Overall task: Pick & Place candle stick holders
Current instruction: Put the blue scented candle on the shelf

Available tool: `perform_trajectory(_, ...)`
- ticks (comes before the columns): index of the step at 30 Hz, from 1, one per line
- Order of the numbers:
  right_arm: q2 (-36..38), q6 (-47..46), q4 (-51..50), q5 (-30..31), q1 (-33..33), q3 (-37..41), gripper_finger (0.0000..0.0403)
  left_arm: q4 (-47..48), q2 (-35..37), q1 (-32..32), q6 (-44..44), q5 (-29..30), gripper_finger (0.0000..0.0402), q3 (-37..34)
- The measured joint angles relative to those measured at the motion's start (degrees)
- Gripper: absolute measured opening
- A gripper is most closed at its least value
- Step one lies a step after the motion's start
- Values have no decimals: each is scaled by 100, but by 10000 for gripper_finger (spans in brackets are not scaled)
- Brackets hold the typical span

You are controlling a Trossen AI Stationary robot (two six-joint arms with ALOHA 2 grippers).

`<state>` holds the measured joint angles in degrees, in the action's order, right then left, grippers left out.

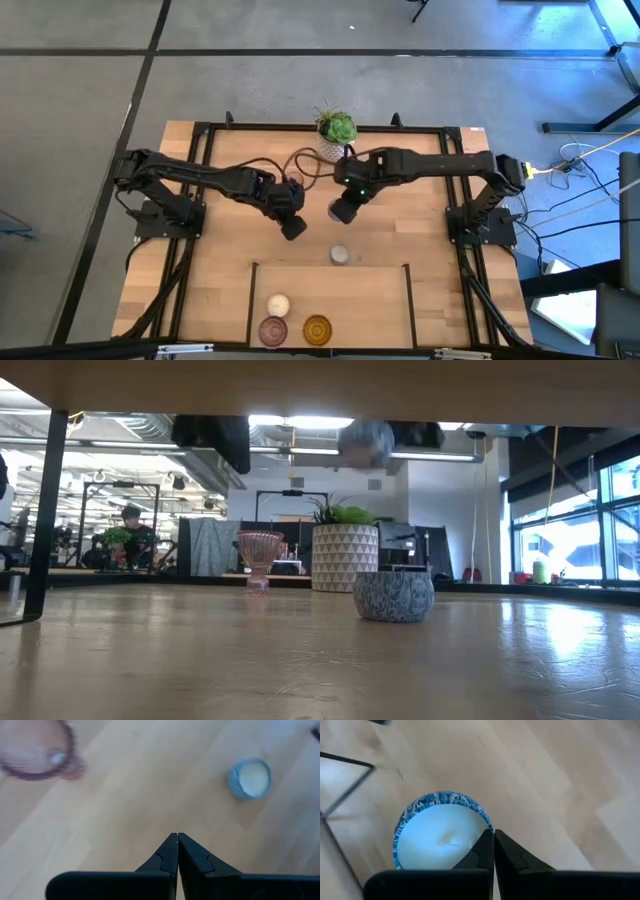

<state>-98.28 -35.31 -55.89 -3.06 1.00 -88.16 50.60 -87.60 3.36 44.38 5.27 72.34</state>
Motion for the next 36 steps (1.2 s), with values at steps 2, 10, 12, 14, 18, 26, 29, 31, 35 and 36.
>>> perform_trajectory(2, 0, 27, -264, 212, -102, -419, 1, 63, 92, 29, 221, 238, 2, 0)
perform_trajectory(10, 7, -14, -523, 460, -610, -1234, 0, 106, 715, 374, 974, 1163, 2, 0)
perform_trajectory(12, 7, -25, -505, 456, -763, -1262, 0, 110, 919, 489, 1177, 1399, 2, 0)
perform_trajectory(14, 7, -17, -502, 455, -909, -1262, 0, 110, 1082, 624, 1343, 1534, 2, 0)
perform_trajectory(18, 7, 113, -523, 455, -1215, -1262, 0, 117, 1317, 959, 1710, 1900, 2, 0)
perform_trajectory(26, -2, -51, -563, 573, -2215, -1262, 0, 54, 1086, 1658, 3044, 2666, 2, 0)
perform_trajectory(29, -26, -318, -563, 831, -2588, -1262, 0, 52, 882, 1883, 3355, 2814, 2, 0)
perform_trajectory(31, -26, -507, -519, 1024, -2761, -1262, 0, 53, 729, 2023, 3544, 2896, 2, 0)
perform_trajectory(35, -93, -722, -289, 1290, -2895, -1264, 0, -17, 512, 2247, 3916, 2980, 2, 0)
perform_trajectory(36, -133, -758, -214, 1296, -2896, -1271, 0, -21, 471, 2295, 3996, 2982, 2, 0)
